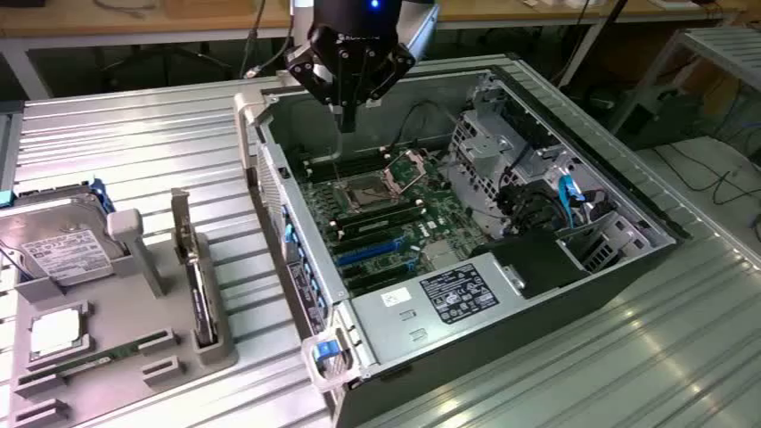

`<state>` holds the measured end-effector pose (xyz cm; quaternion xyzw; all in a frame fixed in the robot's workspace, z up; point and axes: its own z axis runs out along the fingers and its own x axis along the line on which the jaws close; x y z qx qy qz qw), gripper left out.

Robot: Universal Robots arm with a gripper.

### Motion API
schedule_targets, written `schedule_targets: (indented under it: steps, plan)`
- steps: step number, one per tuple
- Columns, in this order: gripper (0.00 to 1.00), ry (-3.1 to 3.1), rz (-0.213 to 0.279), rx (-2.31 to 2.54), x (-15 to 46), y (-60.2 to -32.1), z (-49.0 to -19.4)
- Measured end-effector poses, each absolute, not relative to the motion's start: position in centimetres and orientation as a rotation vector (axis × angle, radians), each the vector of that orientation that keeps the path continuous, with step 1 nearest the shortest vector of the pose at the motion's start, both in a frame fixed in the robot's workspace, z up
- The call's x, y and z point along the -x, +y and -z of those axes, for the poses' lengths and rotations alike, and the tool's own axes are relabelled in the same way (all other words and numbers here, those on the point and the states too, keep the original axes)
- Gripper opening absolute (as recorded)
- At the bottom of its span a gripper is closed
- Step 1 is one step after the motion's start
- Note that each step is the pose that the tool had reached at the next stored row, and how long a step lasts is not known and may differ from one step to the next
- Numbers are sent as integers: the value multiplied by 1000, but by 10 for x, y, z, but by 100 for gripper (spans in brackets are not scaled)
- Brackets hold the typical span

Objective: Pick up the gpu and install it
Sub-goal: 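Reach for the gpu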

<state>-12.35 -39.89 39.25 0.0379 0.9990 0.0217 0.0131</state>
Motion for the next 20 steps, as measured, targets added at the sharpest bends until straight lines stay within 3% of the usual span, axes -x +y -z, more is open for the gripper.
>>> schedule_targets:
  steps: [20]
  plan:
    - [11, 3112, -68, -118, 163, -399, -392]
